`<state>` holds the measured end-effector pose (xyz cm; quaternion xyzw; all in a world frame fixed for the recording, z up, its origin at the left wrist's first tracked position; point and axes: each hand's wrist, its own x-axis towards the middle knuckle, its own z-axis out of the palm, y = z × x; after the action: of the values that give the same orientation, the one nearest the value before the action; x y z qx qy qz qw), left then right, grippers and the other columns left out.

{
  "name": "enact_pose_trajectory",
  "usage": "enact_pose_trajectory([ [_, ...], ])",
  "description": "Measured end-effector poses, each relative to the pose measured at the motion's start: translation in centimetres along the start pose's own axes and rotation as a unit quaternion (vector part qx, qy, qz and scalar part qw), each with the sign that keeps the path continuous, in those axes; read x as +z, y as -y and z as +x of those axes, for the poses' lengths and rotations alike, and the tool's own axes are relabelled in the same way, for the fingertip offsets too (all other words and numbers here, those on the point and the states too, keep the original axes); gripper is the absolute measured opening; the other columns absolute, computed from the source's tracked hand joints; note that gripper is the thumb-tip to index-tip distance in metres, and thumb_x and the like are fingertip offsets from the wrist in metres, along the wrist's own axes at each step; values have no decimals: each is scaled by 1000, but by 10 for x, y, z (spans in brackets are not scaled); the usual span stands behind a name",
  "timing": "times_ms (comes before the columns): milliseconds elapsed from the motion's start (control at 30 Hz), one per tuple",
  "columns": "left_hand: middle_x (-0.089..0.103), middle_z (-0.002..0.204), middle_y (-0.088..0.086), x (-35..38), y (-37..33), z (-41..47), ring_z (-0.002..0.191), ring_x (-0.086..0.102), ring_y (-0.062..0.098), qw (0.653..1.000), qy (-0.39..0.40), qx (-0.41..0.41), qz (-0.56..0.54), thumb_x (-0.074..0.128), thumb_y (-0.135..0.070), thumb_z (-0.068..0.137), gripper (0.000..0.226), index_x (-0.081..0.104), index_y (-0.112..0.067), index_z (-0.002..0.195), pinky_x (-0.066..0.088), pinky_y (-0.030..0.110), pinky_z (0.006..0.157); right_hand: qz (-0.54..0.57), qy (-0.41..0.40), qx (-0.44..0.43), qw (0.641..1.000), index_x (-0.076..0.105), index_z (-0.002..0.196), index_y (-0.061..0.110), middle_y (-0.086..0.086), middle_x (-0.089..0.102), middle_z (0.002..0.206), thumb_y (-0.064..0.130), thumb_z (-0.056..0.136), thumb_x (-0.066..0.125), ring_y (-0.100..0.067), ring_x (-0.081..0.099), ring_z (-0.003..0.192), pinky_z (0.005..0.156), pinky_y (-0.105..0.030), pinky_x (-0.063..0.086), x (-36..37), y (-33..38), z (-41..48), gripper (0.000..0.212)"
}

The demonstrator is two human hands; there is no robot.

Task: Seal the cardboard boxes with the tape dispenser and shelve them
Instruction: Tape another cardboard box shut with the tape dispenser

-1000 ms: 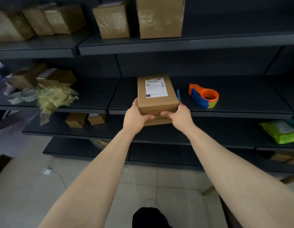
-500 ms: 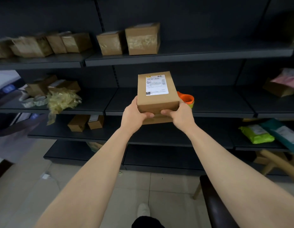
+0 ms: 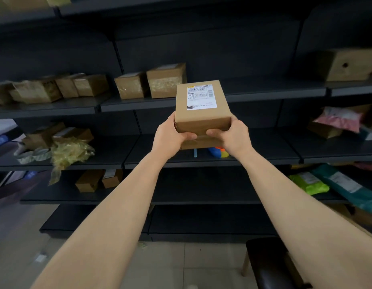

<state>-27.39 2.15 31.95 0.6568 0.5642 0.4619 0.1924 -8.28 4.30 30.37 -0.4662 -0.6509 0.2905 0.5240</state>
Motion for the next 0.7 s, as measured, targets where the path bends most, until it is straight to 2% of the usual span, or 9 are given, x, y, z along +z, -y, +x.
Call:
enact_pose_trajectory([
  [100, 60, 99, -21, -2, -12, 23, 90, 54, -2, 1000, 2, 19, -1, 84, -27, 65, 68, 52, -31, 125, 39, 14, 69, -2, -10, -11, 1000, 53, 125, 15, 23, 51, 87, 20, 74, 80, 6, 50, 80, 59, 2, 38, -8, 8, 21, 58],
  [233, 60, 108, -12, 0, -18, 64, 100, 55, 10, 999, 11, 37, 0, 84, -29, 65, 69, 51, -25, 125, 42, 20, 74, -21, -26, -21, 999, 52, 127, 16, 21, 51, 91, 26, 75, 80, 0, 49, 86, 58, -2, 38, -14, 13, 56, 59],
  [333, 61, 110, -10, 4, -19, 97, 101, 56, 12, 999, 17, 43, -1, 84, -28, 65, 68, 52, -23, 125, 42, 19, 73, -33, -37, -22, 999, 51, 128, 15, 10, 53, 102, 25, 76, 80, -9, 50, 96, 64, -8, 36, -15, 12, 86, 60],
  [467, 61, 115, -4, 12, -16, 138, 105, 56, 15, 998, 31, 48, -9, 84, -25, 66, 70, 51, -20, 128, 48, 30, 86, -42, -44, -12, 998, 51, 128, 14, 7, 54, 106, 24, 75, 80, -12, 50, 100, 75, -20, 38, -14, 6, 126, 61],
  [700, 62, 115, 0, 30, -1, 198, 106, 57, 18, 997, 44, 48, -33, 84, -22, 67, 68, 51, -16, 126, 49, 32, 88, -35, -43, 14, 998, 51, 128, 15, 6, 57, 108, 25, 77, 79, -11, 53, 99, 67, -12, 39, -10, -14, 183, 59],
])
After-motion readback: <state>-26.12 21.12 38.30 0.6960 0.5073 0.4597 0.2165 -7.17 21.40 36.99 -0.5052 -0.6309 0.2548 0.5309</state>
